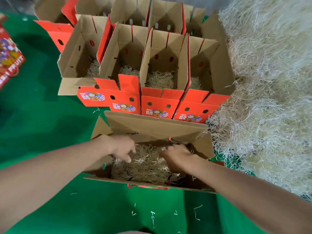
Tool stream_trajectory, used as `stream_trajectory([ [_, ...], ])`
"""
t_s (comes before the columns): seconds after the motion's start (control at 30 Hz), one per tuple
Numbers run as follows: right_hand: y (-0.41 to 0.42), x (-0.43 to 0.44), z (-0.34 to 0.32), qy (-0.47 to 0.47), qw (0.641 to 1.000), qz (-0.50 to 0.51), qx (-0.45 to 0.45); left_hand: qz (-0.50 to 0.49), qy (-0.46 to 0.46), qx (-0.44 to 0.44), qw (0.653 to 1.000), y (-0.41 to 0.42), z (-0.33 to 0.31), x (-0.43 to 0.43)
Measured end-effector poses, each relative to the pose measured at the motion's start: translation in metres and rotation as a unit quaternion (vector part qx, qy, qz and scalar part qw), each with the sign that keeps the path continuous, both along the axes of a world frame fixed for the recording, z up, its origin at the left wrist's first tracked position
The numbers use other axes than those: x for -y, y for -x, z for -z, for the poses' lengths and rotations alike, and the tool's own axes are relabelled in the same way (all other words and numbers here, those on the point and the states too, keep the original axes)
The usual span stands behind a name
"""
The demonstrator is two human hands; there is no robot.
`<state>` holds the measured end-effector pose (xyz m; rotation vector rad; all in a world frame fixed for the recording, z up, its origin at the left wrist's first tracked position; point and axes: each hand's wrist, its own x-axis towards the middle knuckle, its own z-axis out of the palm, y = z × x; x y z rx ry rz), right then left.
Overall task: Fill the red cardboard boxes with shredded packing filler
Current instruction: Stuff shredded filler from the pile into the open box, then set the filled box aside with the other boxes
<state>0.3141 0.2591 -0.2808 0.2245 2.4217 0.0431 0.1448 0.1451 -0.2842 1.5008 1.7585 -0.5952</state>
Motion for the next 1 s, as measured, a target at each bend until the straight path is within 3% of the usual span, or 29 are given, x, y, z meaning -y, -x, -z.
stream_trajectory([
  [0.07, -0.007, 0.0, -0.023, 0.033, 0.986, 0.024, -0.16, -0.053, -0.081, 0.008, 0.995, 0.0, -0.018, 0.004],
  [0.1, -0.013, -0.002, -0.035, 0.045, 0.963, 0.031, -0.264, -0.075, -0.115, 0.004, 0.991, -0.002, -0.025, 0.008],
  [0.17, -0.023, -0.011, -0.054, 0.038, 0.887, 0.024, -0.46, -0.113, -0.149, -0.007, 0.982, -0.01, -0.034, 0.017],
  [0.2, -0.026, -0.017, -0.059, 0.013, 0.856, 0.023, -0.516, -0.126, -0.159, -0.015, 0.979, -0.014, -0.038, 0.021],
  [0.23, -0.029, -0.023, -0.064, -0.022, 0.848, 0.032, -0.528, -0.137, -0.171, -0.025, 0.975, -0.018, -0.04, 0.024],
  [0.37, -0.027, -0.05, -0.071, -0.071, 0.932, 0.142, -0.325, -0.174, -0.217, -0.054, 0.959, -0.032, -0.055, 0.037],
  [0.47, -0.013, -0.05, -0.073, -0.034, 0.934, 0.157, -0.319, -0.215, -0.242, -0.064, 0.944, -0.035, -0.068, 0.053],
  [0.57, 0.009, -0.036, -0.075, 0.003, 0.931, 0.159, -0.328, -0.285, -0.297, -0.102, 0.906, -0.026, -0.082, 0.074],
  [0.7, 0.044, -0.009, -0.074, 0.066, 0.919, 0.187, -0.34, -0.423, -0.394, -0.217, 0.787, -0.021, -0.088, 0.099],
  [0.77, 0.056, 0.003, -0.079, 0.154, 0.906, 0.201, -0.34, -0.525, -0.416, -0.213, 0.711, -0.031, -0.084, 0.104],
  [0.83, 0.063, 0.01, -0.079, 0.228, 0.907, 0.201, -0.291, -0.637, -0.449, -0.115, 0.616, -0.046, -0.078, 0.105],
  [0.93, 0.06, 0.008, -0.078, 0.26, 0.922, 0.23, -0.172, -0.727, -0.496, 0.12, 0.459, -0.065, -0.073, 0.102],
  [1.0, 0.054, 0.006, -0.075, 0.326, 0.88, 0.318, -0.134, -0.733, -0.501, 0.202, 0.414, -0.073, -0.074, 0.098],
])
